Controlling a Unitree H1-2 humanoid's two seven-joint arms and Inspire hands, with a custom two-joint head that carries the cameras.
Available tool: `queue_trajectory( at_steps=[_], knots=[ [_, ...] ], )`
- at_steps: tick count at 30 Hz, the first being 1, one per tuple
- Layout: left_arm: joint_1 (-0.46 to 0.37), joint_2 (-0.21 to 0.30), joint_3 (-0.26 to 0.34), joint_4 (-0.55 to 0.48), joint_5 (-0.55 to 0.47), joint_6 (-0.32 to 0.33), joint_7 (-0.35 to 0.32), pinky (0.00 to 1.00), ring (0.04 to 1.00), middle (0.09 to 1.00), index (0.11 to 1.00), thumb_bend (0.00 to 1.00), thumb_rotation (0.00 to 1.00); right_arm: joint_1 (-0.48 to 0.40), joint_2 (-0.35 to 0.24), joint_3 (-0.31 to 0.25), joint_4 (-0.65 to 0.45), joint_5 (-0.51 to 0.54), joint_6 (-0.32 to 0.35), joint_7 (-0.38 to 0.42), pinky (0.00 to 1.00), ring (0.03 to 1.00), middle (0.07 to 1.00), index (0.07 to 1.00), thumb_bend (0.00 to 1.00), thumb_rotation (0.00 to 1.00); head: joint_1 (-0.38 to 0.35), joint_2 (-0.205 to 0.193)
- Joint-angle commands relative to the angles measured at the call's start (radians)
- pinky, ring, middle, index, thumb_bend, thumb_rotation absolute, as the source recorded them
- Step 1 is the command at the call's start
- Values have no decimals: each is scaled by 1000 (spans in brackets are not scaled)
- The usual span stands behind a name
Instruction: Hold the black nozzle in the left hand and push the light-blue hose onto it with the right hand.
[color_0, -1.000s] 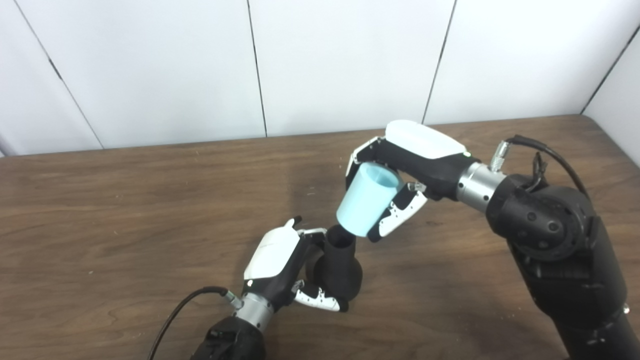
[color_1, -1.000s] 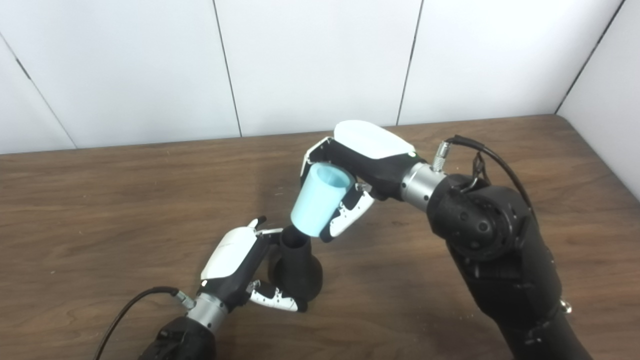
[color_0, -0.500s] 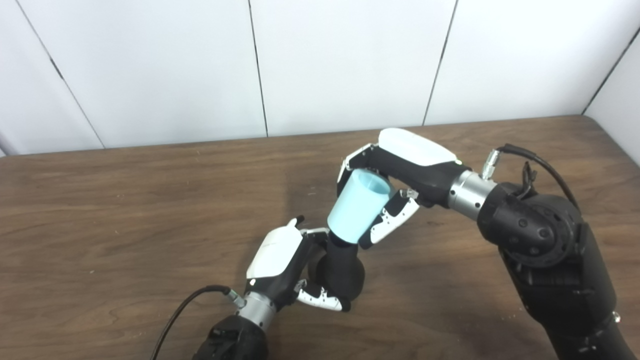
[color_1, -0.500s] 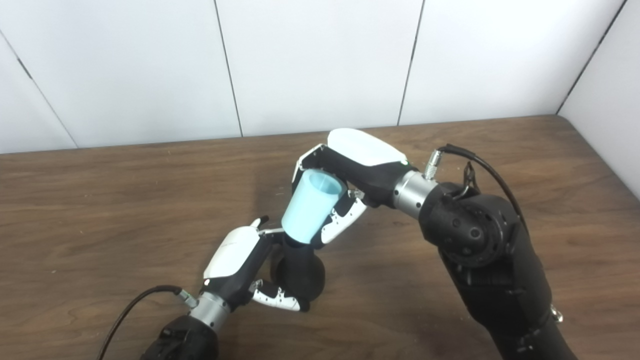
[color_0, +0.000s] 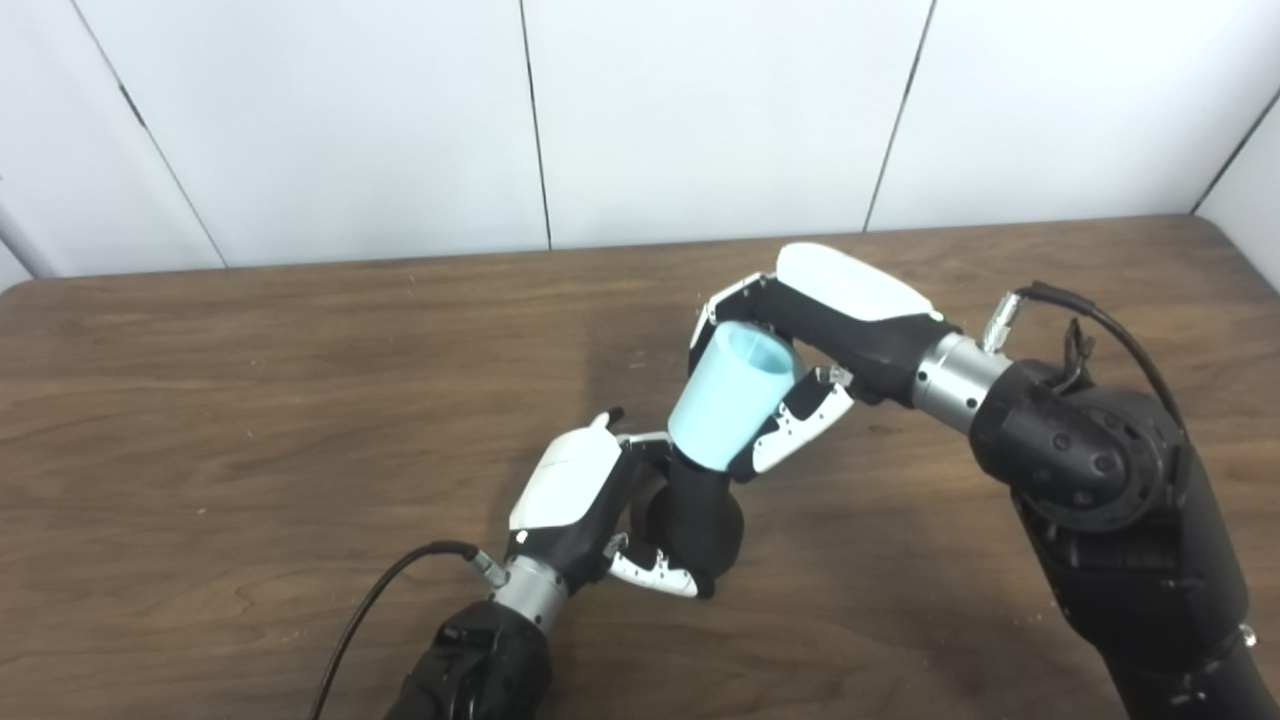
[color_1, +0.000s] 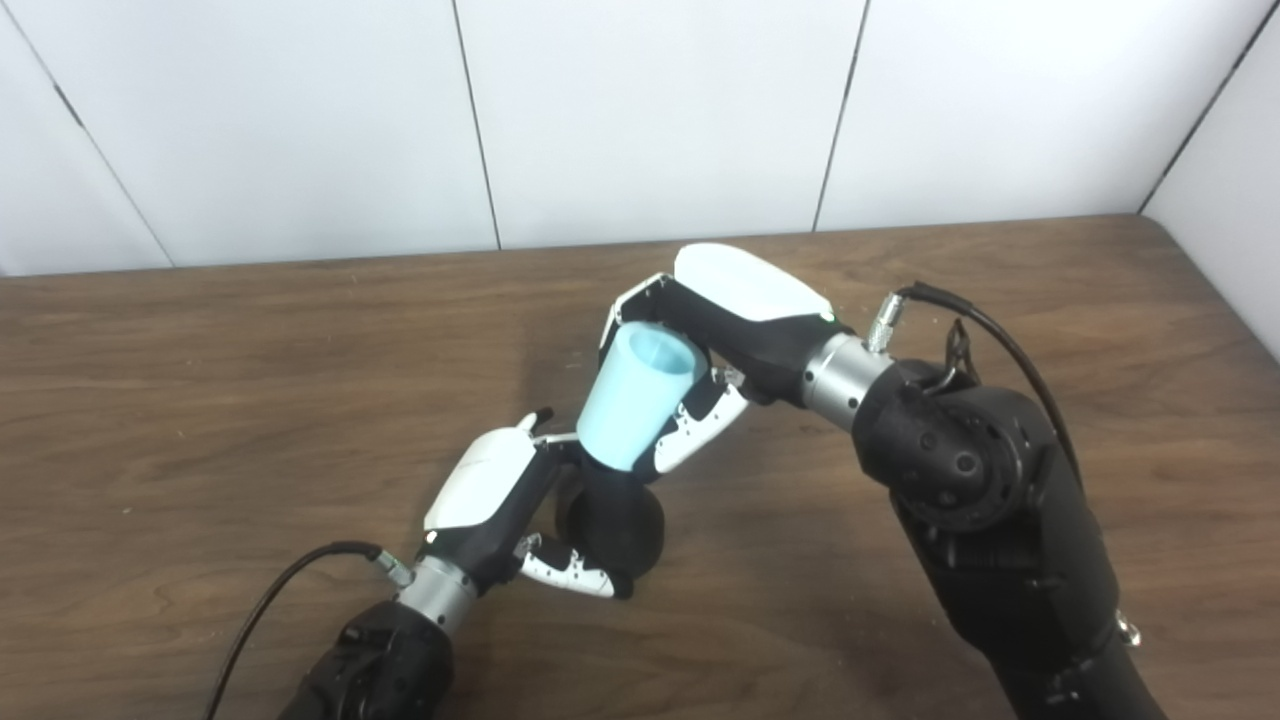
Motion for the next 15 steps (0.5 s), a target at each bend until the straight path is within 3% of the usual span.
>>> queue_trajectory(
  at_steps=[1, 15],
  knots=[
    [23, -3, -26, 61, 16, 44, -71, 1000, 714, 471, 494, 522, 0, -24, -8, 9, -20, 2, 3, 9, 304, 425, 500, 526, 496, 0, 0, 1],
    [26, -9, -26, 65, 15, 40, -65, 1000, 714, 473, 493, 522, 0, -40, -23, 23, 5, 25, 4, 53, 306, 428, 501, 526, 496, 0, -1, 9]
  ],
)
